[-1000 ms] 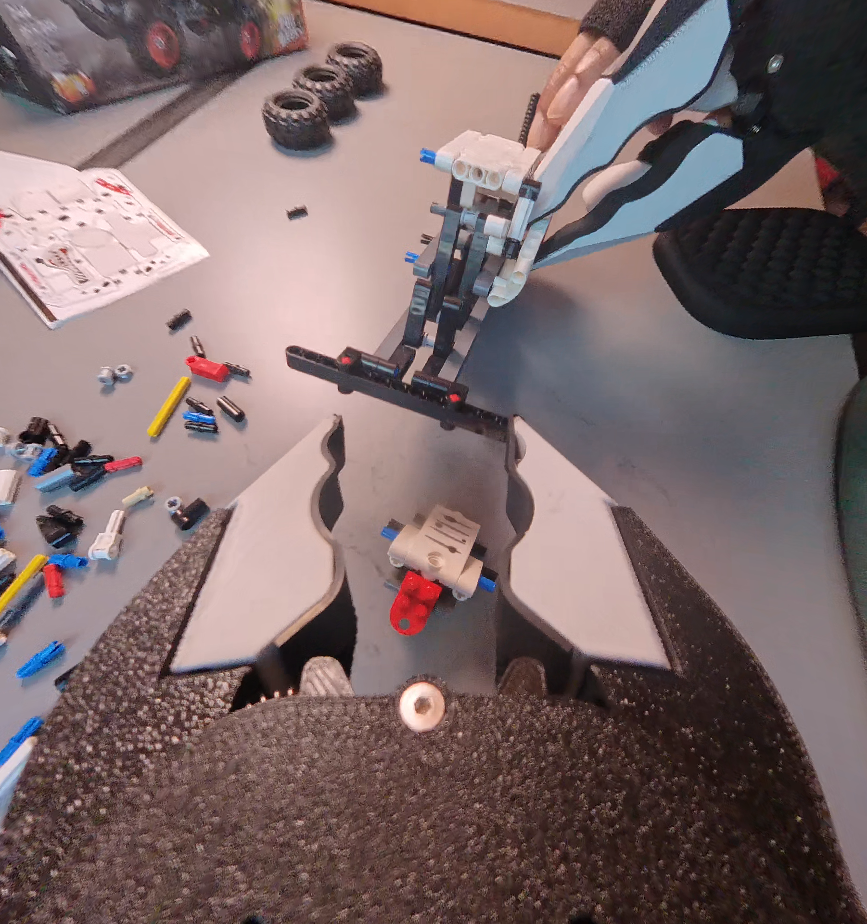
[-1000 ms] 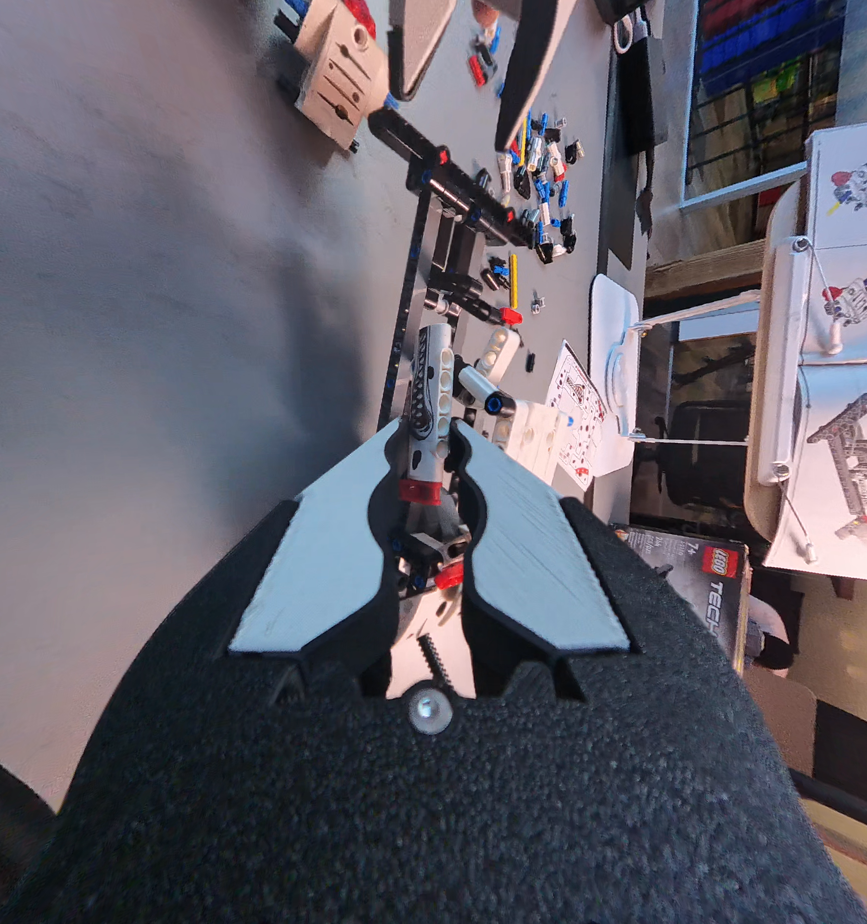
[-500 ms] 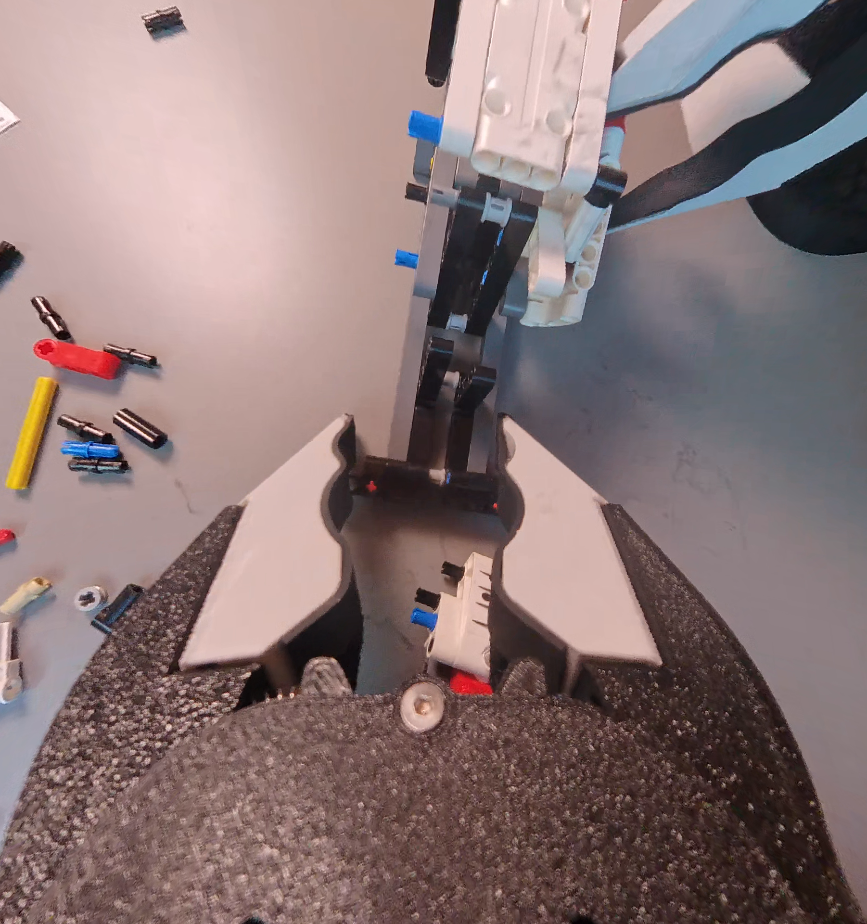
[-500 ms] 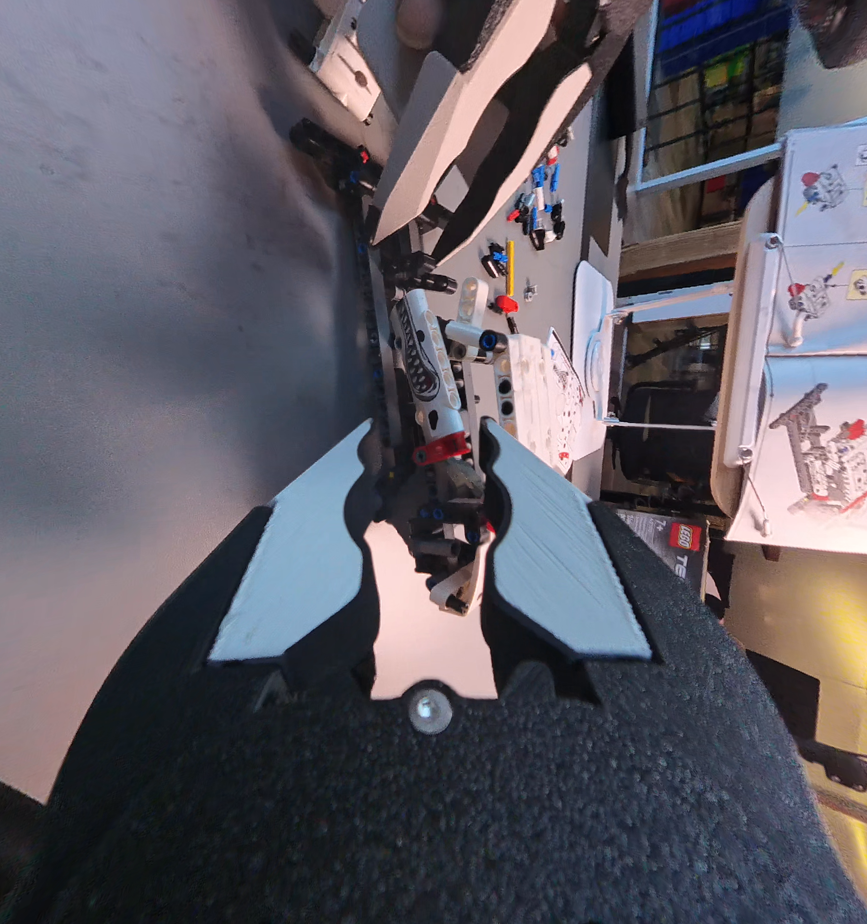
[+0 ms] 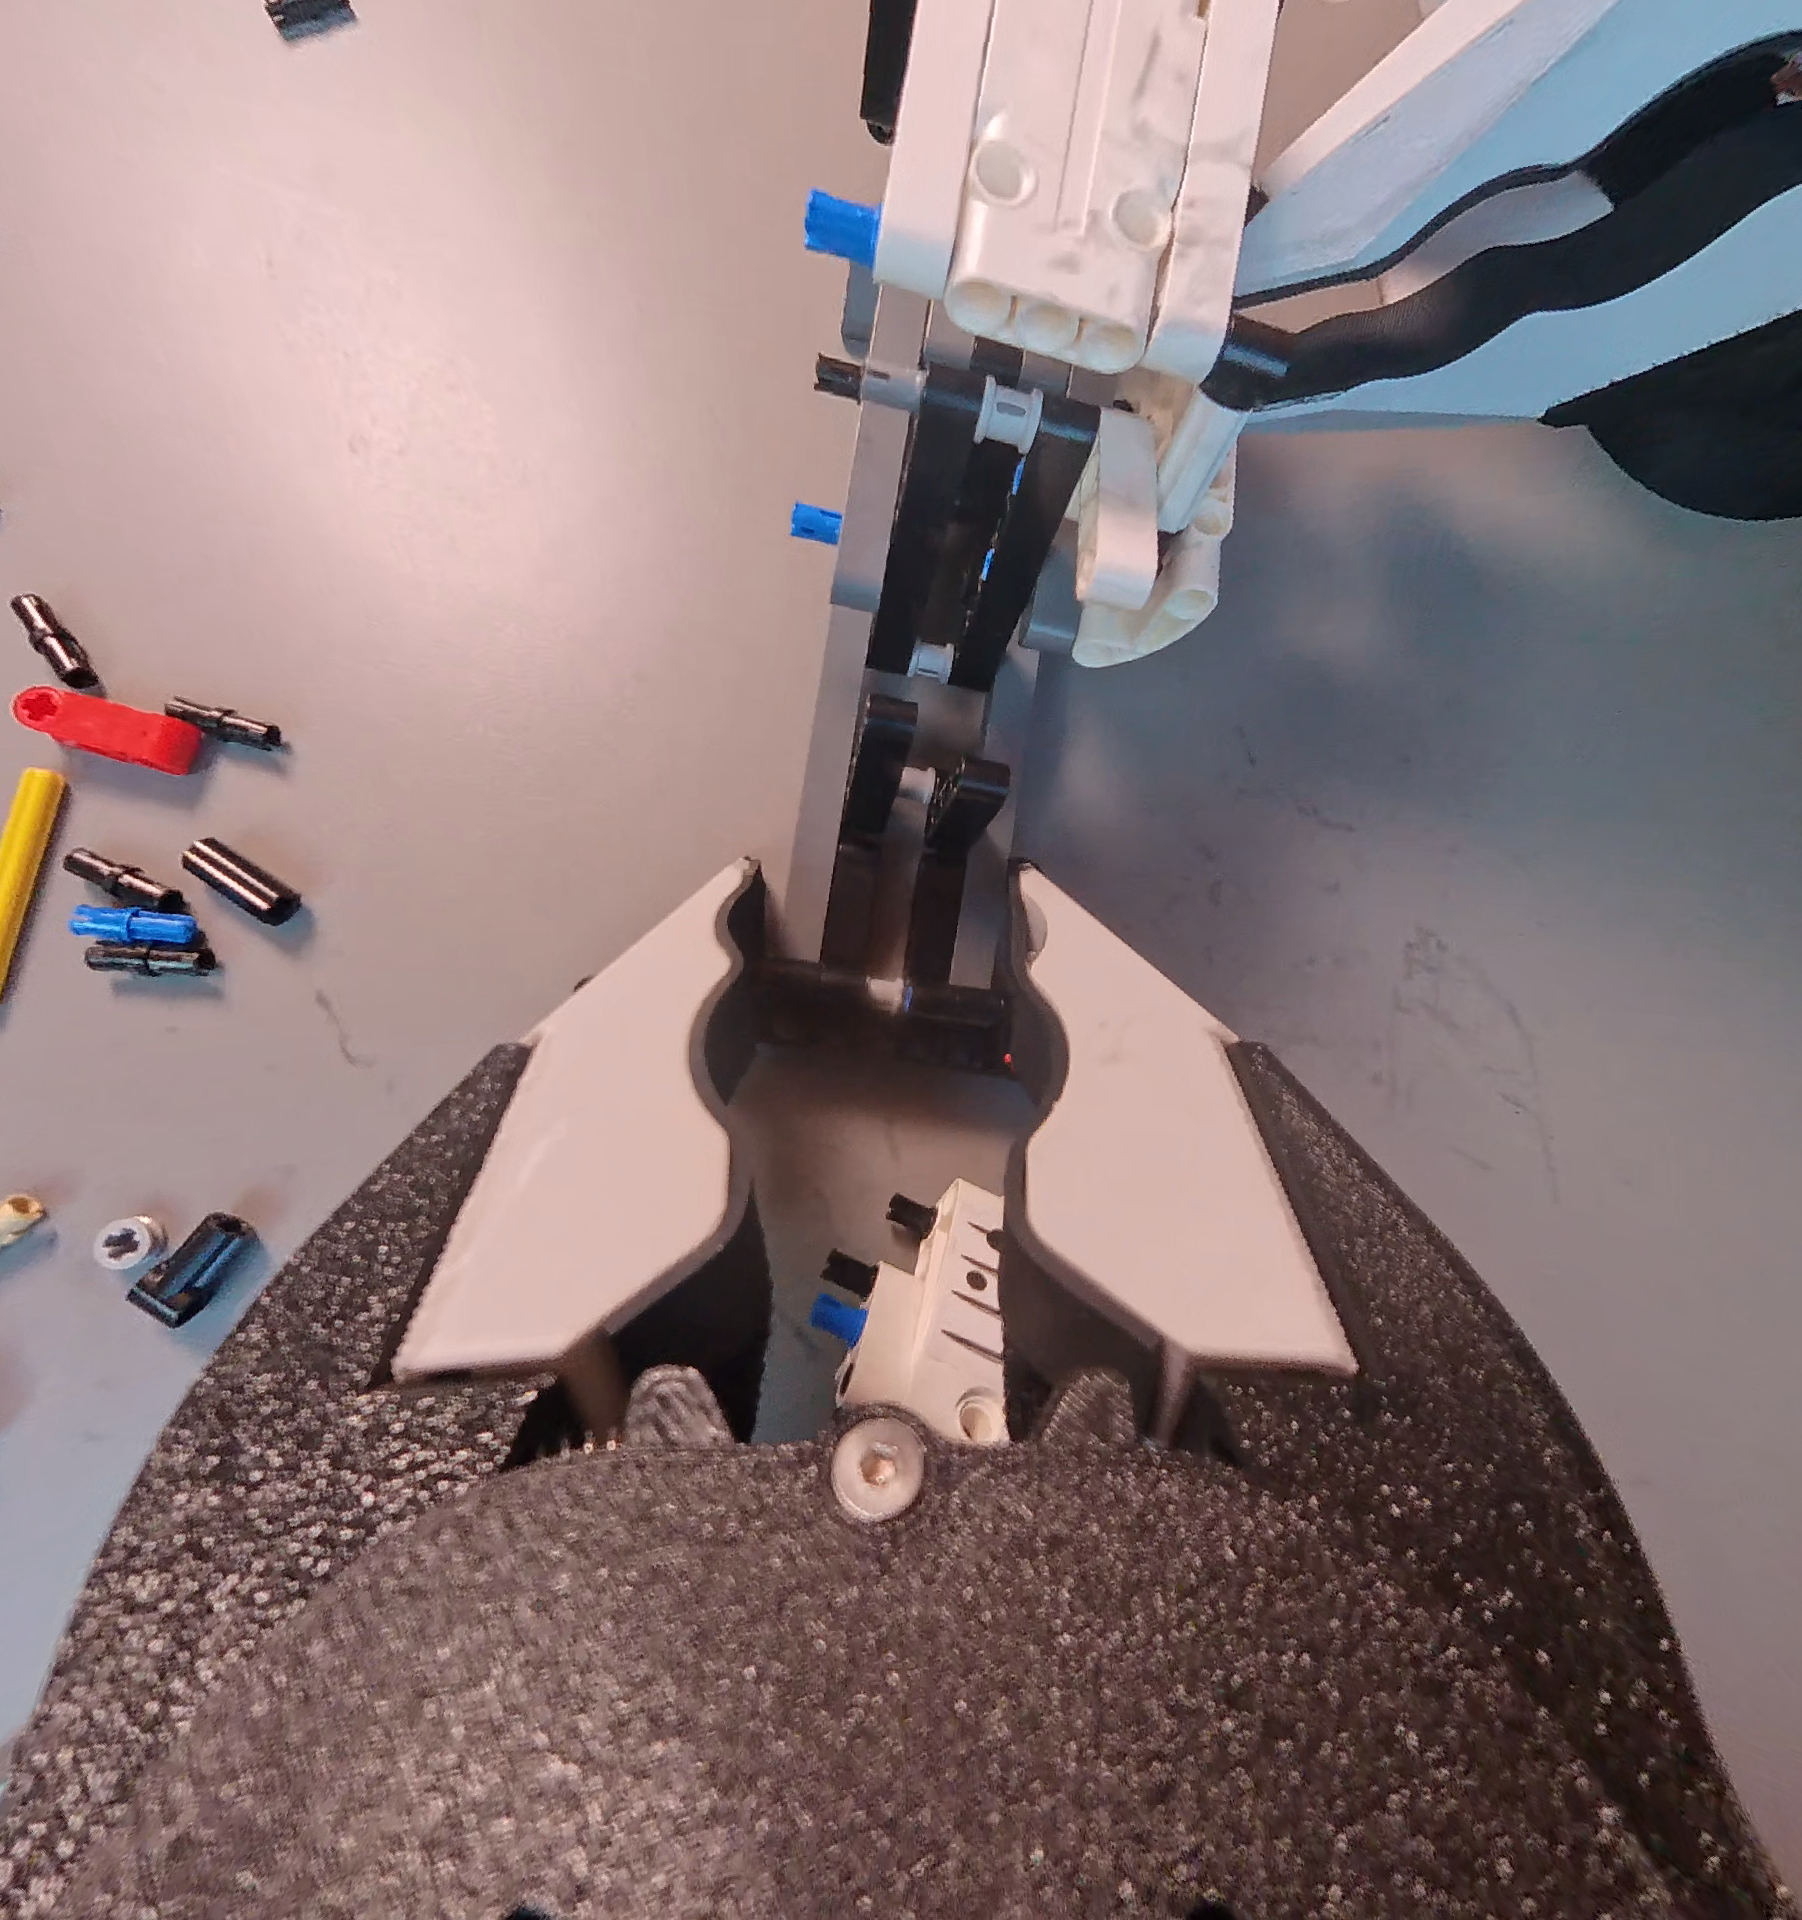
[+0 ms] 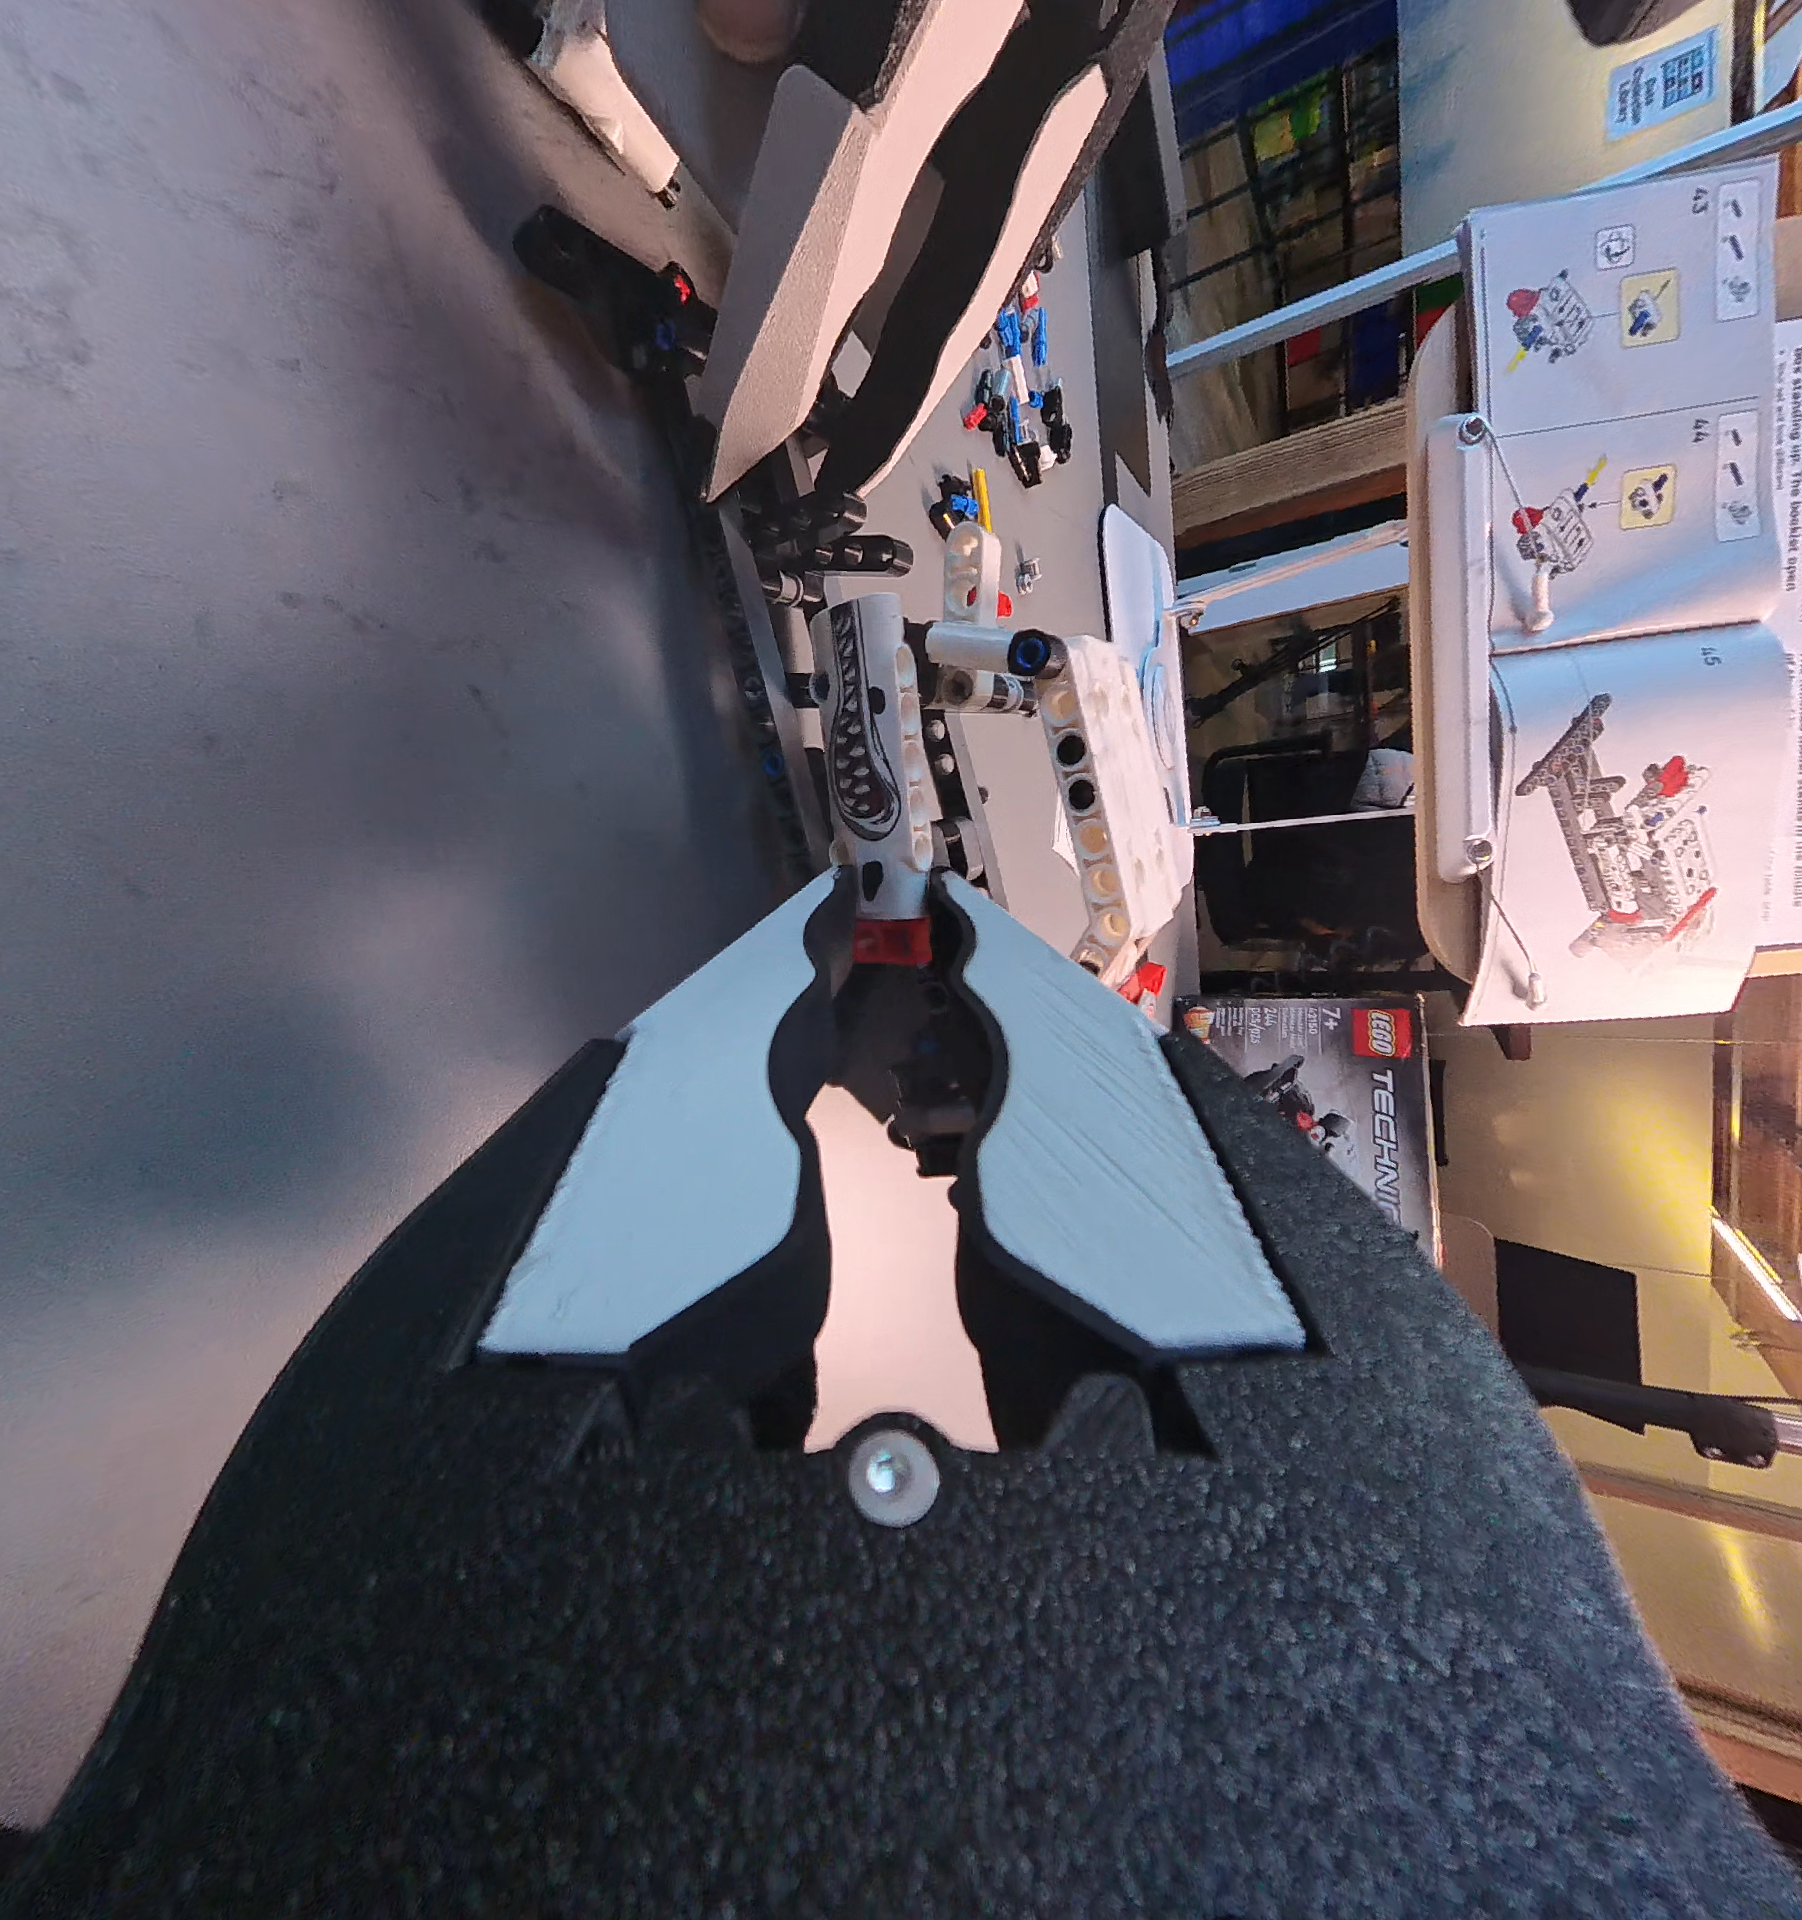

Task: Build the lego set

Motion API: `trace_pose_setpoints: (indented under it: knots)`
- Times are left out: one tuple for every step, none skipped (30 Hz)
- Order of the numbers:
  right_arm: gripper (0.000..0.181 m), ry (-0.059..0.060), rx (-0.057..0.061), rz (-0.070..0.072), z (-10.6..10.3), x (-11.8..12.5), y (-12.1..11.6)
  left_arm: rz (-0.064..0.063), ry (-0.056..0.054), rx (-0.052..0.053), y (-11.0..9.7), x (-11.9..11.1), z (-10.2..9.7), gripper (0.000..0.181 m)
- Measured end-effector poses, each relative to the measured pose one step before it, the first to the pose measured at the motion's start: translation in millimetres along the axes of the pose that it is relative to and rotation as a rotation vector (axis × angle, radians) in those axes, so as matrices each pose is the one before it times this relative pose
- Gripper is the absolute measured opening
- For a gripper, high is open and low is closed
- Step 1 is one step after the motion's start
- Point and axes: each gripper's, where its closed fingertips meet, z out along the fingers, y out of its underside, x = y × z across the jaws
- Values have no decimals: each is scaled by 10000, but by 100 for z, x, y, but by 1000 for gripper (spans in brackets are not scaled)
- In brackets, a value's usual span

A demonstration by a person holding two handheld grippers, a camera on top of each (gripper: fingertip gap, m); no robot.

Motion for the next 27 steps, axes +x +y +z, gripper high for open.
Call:
trace_pose_setpoints:
  knots:
    - [14,104,49,-55,-46,70,-51,6,-13,18,-1,0,9,46]
    - [13,61,31,-42,-46,13,-13,-2,-11,17,3,0,4,46]
    - [14,22,11,0,-22,-6,20,-3,-6,9,8,3,3,46]
    - [13,40,33,8,-58,92,-22,0,-3,1,-4,4,5,46]
    - [14,105,71,-11,-97,211,-112,3,-5,-2,0,0,3,46]
    - [14,69,72,-4,-93,165,-129,5,-9,1,6,4,12,46]
    - [14,-17,-10,14,-15,17,4,0,-11,8,-7,-2,5,46]
    - [14,11,0,3,28,23,23,-8,-11,13,-1,8,11,46]
    - [14,59,28,-51,-10,58,-16,-12,-9,17,-8,-2,-3,46]
    - [14,42,26,-44,-26,32,-22,-11,-10,17,-4,3,9,46]
    - [14,-18,-16,62,8,-14,27,-3,-15,16,-1,11,12,46]
    - [14,-38,-12,135,27,-28,55,1,-19,16,8,0,2,46]
    - [14,-17,-24,116,22,6,74,0,-17,17,1,-1,7,46]
    - [16,13,-16,72,-23,55,85,-7,-8,16,-2,3,7,46]
    - [20,-27,-6,54,-78,28,90,-5,-4,15,-12,-6,1,46]
    - [23,-19,35,156,-154,94,52,-2,-7,13,2,0,5,46]
    - [25,-91,53,241,-200,47,69,2,-11,9,1,-7,-5,46]
    - [26,-52,28,274,-218,120,130,4,-16,5,2,2,1,46]
    - [27,3,-38,238,-200,184,268,4,-22,0,-1,-4,8,46]
    - [27,-39,-95,162,-178,71,394,1,-31,-6,9,8,7,46]
    - [27,-57,-79,128,-159,-31,399,5,-42,-13,2,-4,5,46]
    - [26,-75,92,171,-197,-112,85,6,-49,-18,1,5,27,46]
    - [24,-103,-64,221,-143,-153,208,-4,-56,-28,-6,0,11,46]
    - [24,-25,-192,111,-60,-59,421,4,-63,-42,10,-7,5,46]
    - [24,57,-116,-45,-52,45,408,17,-70,-52,20,7,21,46]
    - [23,40,-142,-21,-23,74,480,17,-86,-67,14,1,8,46]
    - [23,54,-162,102,53,202,525,19,-99,-91,29,11,11,46]
